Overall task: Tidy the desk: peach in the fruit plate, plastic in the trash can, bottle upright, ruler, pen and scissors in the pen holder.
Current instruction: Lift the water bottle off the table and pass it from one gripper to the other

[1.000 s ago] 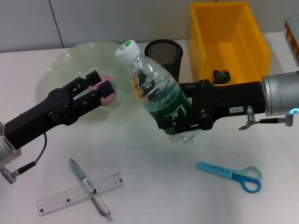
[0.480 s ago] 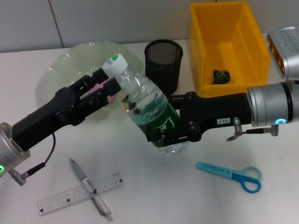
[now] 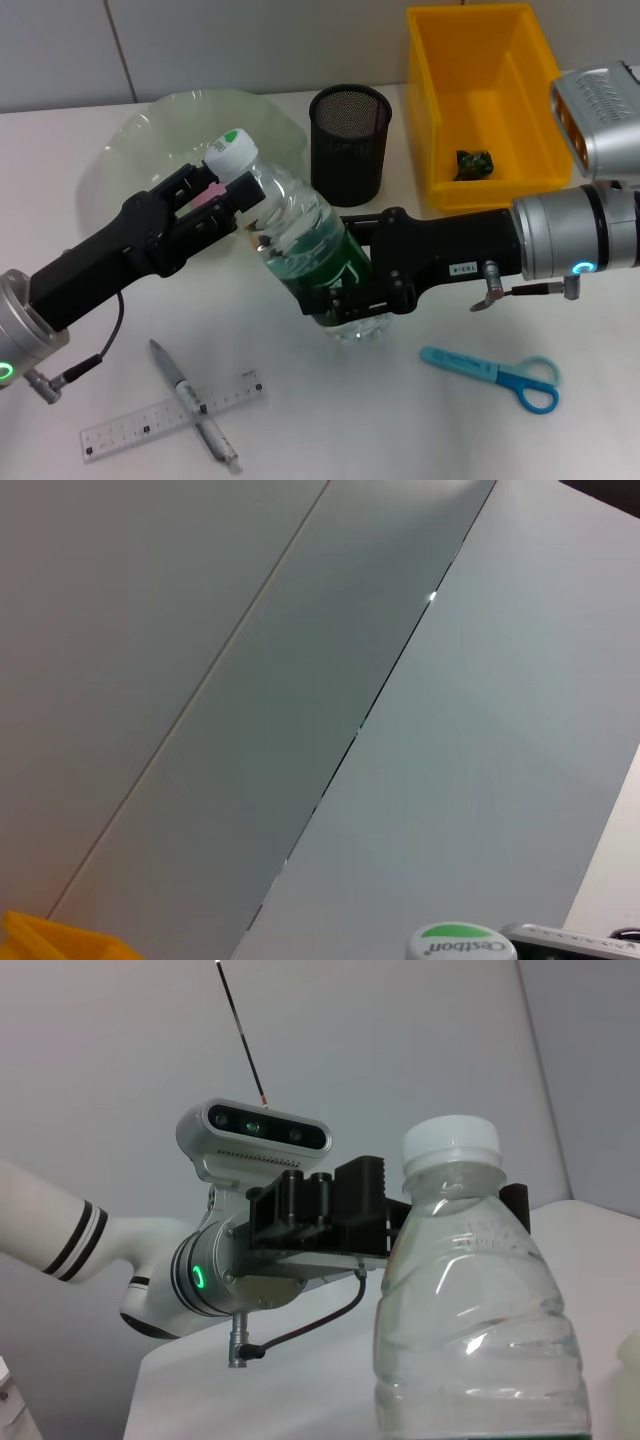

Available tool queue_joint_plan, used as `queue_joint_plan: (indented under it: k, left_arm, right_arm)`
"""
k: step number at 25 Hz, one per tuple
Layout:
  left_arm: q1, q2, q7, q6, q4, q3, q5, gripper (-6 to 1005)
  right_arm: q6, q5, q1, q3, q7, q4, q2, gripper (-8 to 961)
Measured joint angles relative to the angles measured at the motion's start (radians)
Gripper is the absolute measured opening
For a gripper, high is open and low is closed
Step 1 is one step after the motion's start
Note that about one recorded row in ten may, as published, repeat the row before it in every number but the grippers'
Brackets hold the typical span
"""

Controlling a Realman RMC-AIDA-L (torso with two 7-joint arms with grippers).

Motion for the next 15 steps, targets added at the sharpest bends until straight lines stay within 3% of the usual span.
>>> queue_joint_plan:
  k: [15]
  left_arm:
    - [-0.009, -0.001, 0.033, 0.017, -0.033, 0.0, -0.001, 773]
  right_arm:
    - [0.026, 0.004, 0.016, -0.039, -0.015, 0.04, 0.005, 769]
